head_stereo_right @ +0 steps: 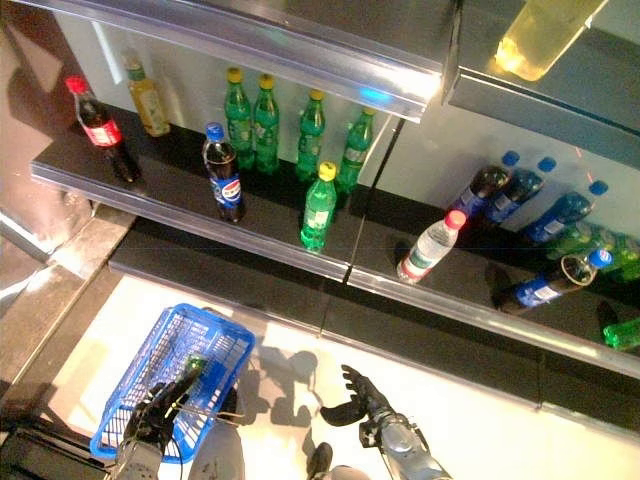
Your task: Pick up the drink and place into the basket.
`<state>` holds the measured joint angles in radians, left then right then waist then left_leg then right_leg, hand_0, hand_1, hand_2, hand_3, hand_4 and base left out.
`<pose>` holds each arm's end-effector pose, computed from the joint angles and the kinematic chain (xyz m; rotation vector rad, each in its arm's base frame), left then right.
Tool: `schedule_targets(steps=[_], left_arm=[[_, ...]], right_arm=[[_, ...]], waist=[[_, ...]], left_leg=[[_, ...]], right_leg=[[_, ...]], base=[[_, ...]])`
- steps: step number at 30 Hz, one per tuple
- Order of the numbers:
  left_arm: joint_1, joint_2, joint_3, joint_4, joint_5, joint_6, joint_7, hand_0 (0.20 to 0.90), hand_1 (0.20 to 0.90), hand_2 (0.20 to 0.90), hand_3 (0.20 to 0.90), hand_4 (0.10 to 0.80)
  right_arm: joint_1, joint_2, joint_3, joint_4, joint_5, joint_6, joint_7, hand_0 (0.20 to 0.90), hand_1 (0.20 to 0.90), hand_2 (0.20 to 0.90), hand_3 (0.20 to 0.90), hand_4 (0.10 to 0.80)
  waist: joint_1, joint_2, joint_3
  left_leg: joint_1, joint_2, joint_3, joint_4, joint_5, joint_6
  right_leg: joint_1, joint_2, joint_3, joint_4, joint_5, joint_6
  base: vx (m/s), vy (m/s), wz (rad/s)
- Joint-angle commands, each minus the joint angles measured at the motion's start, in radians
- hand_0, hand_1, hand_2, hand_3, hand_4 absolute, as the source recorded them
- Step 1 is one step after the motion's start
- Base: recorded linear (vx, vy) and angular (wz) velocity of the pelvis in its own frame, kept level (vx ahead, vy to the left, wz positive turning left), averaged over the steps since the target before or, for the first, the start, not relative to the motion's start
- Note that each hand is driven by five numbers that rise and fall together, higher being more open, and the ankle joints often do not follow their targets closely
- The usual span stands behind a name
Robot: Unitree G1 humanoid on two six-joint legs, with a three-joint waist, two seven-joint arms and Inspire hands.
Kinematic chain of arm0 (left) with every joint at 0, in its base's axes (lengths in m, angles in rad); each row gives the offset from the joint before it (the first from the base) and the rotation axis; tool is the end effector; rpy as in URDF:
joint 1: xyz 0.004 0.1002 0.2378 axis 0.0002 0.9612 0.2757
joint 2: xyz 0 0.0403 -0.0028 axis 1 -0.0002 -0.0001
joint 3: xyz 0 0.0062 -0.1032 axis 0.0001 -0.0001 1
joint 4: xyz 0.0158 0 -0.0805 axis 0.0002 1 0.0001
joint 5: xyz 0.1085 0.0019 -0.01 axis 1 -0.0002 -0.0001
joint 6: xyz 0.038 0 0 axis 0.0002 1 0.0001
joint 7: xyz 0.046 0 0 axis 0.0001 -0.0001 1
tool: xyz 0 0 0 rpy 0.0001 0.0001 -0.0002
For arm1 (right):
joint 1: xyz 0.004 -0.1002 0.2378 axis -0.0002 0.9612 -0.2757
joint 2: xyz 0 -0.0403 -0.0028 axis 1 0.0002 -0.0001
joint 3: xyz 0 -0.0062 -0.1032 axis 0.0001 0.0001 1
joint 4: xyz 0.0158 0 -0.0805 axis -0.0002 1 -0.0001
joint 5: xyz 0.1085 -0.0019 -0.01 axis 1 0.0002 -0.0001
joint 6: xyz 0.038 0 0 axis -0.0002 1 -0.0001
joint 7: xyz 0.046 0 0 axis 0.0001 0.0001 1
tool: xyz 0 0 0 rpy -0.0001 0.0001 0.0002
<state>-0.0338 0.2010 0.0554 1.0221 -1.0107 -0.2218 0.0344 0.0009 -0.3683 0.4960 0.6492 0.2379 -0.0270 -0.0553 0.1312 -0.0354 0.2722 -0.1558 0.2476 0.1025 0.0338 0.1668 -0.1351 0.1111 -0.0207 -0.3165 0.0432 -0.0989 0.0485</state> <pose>0.1272 0.2316 -0.0990 -0.6770 0.6167 0.7223 0.1488 -0.1860 -0.0767 -0.2998 0.7168 0.2184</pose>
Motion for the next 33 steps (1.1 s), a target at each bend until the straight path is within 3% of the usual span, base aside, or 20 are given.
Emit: schedule_targets(steps=[1, 3, 7, 9, 15, 19, 25, 33], left_arm=[[0.070, -0.012, -0.034, -0.021, 0.010, 0.010, -0.002, 0.300, 0.300, 0.300, 0.200, 0.100], [0.100, -0.020, -0.031, -0.019, -0.013, -0.008, 0.005, 0.300, 0.300, 0.300, 0.200, 0.100], [0.102, -0.015, -0.026, -0.014, -0.004, -0.013, 0.007, 0.300, 0.300, 0.300, 0.200, 0.100], [0.105, 0.016, -0.031, -0.043, -0.006, -0.017, -0.020, 0.300, 0.300, 0.300, 0.200, 0.100], [0.116, 0.039, -0.017, -0.026, -0.001, -0.007, -0.052, 0.300, 0.300, 0.300, 0.200, 0.100], [0.132, 0.013, 0.007, 0.013, 0.018, 0.000, -0.079, 0.300, 0.300, 0.300, 0.200, 0.100], [0.170, -0.050, 0.028, 0.042, 0.045, -0.003, -0.075, 0.300, 0.300, 0.300, 0.200, 0.100], [0.200, -0.067, 0.009, 0.017, 0.040, -0.011, -0.070, 0.300, 0.300, 0.300, 0.200, 0.100]], right_arm=[[-0.012, -0.003, -0.007, -0.107, 0.006, -0.013, 0.028, 0.900, 0.900, 0.900, 0.900, 0.800], [-0.015, -0.028, 0.003, -0.151, -0.032, -0.004, 0.075, 0.900, 0.900, 0.900, 0.900, 0.800], [0.003, -0.064, 0.012, -0.239, -0.058, -0.014, 0.148, 0.900, 0.900, 0.900, 0.900, 0.800], [0.009, -0.148, 0.011, -0.493, -0.032, 0.005, 0.231, 0.900, 0.900, 0.900, 0.900, 0.800], [-0.012, -0.253, -0.066, -0.760, 0.078, -0.056, 0.273, 0.900, 0.900, 0.900, 0.900, 0.800], [-0.017, -0.262, -0.220, -0.948, 0.195, -0.193, 0.169, 0.900, 0.900, 0.900, 0.900, 0.800], [-0.013, -0.197, -0.351, -1.048, 0.139, -0.280, -0.046, 0.900, 0.900, 0.900, 0.900, 0.800], [-0.029, -0.215, -0.348, -1.048, 0.142, -0.217, -0.164, 0.900, 0.900, 0.900, 0.900, 0.800]], waist=[[-0.010, -0.074, -0.041], [-0.021, -0.069, -0.054], [-0.044, -0.051, -0.062], [-0.054, -0.043, -0.070], [-0.062, -0.038, -0.082], [-0.083, -0.027, -0.095], [-0.103, 0.001, -0.110], [-0.091, 0.019, -0.102]], left_leg=[[-0.036, -0.046, 0.015, 0.132, -0.102, 0.012], [0.038, -0.047, -0.013, 0.088, -0.111, 0.017], [0.086, -0.030, -0.001, 0.025, -0.087, 0.000], [0.137, -0.041, -0.007, 0.020, -0.103, -0.010], [0.177, -0.048, -0.002, 0.006, -0.122, -0.002], [0.204, -0.039, 0.026, -0.007, -0.135, 0.000], [0.213, -0.029, 0.048, -0.011, -0.144, 0.002], [0.206, -0.031, 0.039, 0.009, -0.149, 0.000]], right_leg=[[-0.026, -0.129, 0.046, 0.033, 0.028, 0.045], [-0.057, -0.140, 0.069, 0.059, 0.033, 0.049], [-0.062, -0.143, 0.068, 0.085, 0.028, 0.052], [-0.048, -0.160, 0.063, 0.093, 0.029, 0.070], [-0.029, -0.176, 0.057, 0.083, 0.038, 0.088], [-0.025, -0.177, 0.055, 0.081, 0.033, 0.092], [-0.037, -0.172, 0.061, 0.086, 0.022, 0.085], [-0.043, -0.177, 0.047, 0.108, 0.012, 0.077]], base=[[-0.104, 0.097, 0.39], [-0.036, 0.187, -0.01], [0.018, 0.140, 0.00], [0.051, 0.177, 0.07], [0.020, 0.056, 0.03], [0.001, 0.022, -0.02], [-0.008, 0.026, -0.12], [-0.004, 0.008, 0.00]])
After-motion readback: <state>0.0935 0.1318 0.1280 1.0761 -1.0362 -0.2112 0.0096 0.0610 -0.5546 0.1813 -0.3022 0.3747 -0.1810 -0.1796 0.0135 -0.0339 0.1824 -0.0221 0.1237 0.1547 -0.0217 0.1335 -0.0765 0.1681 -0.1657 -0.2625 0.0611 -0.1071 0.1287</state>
